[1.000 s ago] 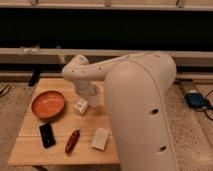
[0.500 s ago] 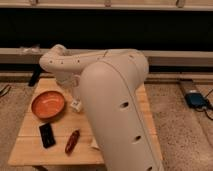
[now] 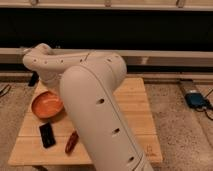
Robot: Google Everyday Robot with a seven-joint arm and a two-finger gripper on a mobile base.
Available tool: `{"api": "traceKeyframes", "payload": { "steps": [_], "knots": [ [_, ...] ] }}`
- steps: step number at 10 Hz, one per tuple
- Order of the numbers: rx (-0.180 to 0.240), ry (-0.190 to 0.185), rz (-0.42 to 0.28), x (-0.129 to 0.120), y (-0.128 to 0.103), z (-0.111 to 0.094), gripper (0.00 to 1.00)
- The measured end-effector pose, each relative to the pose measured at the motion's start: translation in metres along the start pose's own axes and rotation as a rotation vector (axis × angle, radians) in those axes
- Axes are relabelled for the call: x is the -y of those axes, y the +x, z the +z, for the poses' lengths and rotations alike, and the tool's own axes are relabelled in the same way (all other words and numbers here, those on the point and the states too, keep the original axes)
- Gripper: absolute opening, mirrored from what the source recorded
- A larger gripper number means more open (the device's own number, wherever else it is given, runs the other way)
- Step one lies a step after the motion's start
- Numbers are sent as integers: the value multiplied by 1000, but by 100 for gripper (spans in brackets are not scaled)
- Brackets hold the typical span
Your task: Place the ceramic cup in the ceramic bowl
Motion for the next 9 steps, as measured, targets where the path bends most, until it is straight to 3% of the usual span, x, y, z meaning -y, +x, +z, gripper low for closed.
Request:
{"api": "traceKeyframes", "payload": {
  "steps": [1, 3, 7, 9],
  "knots": [
    [4, -2, -35, -10, -13, 4, 5],
    [24, -25, -88, -39, -38, 15, 25],
    [37, -40, -129, -51, -49, 44, 66],
    [40, -38, -142, -49, -51, 48, 71]
  ]
}}
